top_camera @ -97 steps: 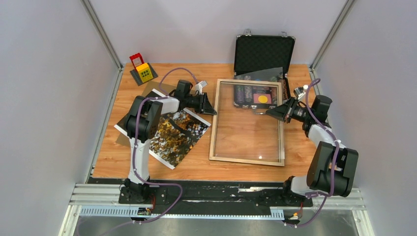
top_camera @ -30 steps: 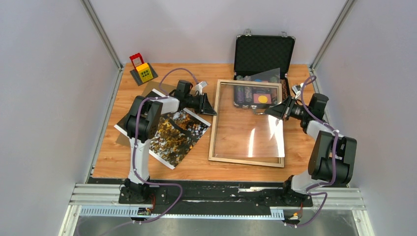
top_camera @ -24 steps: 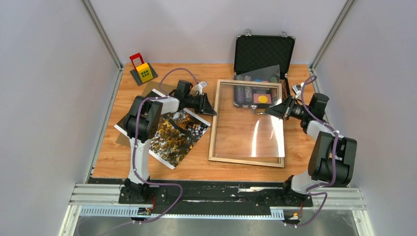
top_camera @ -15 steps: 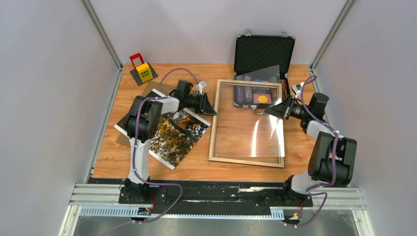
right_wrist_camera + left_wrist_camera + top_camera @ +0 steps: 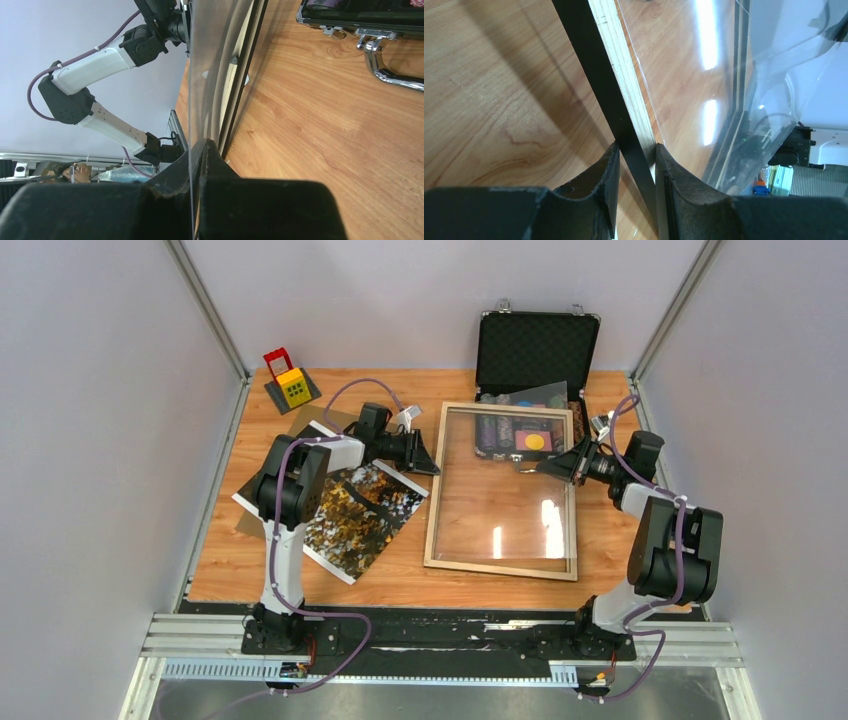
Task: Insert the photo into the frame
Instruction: Place the photo frame item in the photo frame.
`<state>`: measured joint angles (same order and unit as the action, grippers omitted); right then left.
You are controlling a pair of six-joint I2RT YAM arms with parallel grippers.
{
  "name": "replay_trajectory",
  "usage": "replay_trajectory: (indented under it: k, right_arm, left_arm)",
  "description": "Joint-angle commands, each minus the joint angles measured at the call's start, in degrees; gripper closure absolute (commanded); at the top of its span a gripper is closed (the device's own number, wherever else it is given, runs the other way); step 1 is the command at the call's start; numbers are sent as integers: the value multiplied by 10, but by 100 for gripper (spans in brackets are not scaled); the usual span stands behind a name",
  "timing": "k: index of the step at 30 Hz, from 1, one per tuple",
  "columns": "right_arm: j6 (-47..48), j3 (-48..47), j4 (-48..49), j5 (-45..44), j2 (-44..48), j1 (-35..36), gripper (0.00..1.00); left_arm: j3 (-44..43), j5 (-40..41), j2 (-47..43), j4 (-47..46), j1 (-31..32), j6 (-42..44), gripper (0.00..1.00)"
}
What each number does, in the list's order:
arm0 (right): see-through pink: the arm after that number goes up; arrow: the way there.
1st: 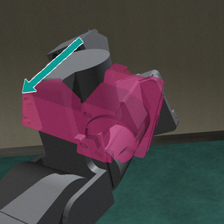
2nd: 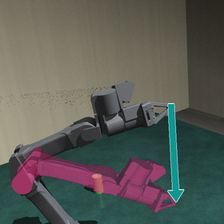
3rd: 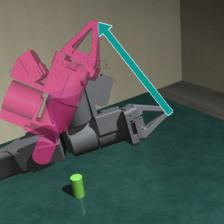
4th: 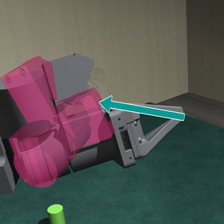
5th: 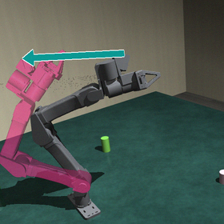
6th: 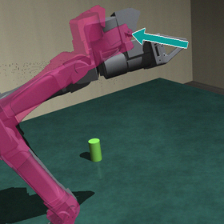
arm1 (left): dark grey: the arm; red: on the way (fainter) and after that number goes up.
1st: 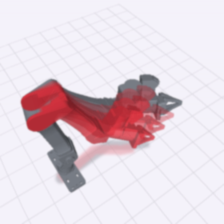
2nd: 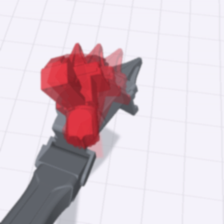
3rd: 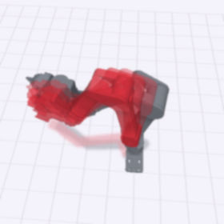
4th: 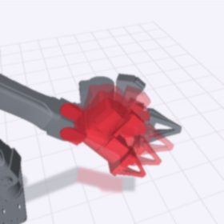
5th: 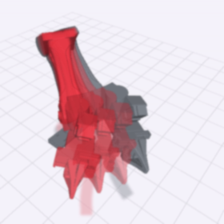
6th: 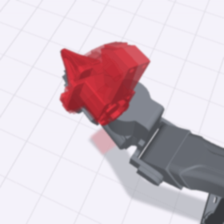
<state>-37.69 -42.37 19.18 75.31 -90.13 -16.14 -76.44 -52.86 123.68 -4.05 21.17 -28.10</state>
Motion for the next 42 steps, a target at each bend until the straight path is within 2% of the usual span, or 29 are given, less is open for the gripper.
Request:
replay_trajectory:
  k: [1,23,42]
  right_arm:
    - [-5,-23,23,-1,-10,4,100]
    - [-15,-14,10,-34,-26,4,100]
    - [25,-13,-47,-77,-41,2,100]
  left_arm:
    - [-21,-8,0,-3,3,26,100]
    - [-20,-6,0,-4,2,23,100]
    - [-19,-6,1,-5,3,23,100]
